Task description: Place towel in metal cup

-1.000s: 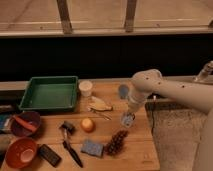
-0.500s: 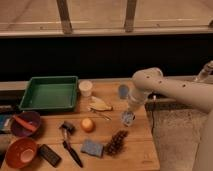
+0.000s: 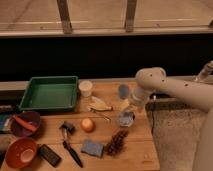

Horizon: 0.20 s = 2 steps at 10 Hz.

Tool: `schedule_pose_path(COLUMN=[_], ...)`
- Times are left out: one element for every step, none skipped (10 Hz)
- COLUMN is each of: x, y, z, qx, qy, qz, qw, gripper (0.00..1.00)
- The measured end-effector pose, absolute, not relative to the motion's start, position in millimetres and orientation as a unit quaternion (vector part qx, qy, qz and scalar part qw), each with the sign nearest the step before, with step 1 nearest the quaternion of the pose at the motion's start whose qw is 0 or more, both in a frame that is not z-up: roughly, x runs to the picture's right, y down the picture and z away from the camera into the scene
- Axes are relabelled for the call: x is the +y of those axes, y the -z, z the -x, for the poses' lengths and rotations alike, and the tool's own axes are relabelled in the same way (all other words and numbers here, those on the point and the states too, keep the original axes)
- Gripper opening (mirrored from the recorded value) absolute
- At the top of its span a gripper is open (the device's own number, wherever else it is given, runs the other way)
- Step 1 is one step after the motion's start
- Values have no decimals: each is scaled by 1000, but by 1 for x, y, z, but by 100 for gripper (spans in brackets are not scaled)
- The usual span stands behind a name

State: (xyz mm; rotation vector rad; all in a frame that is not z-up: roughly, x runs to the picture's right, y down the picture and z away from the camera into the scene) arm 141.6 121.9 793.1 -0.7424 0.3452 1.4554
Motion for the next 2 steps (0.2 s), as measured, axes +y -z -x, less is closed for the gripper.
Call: schedule_pose_path(x=[123, 122], y=[-793, -793], z=[-146, -145], qx=[154, 154], qy=[-648, -648], qz=[328, 328], qw=[670, 670], gripper=[79, 79])
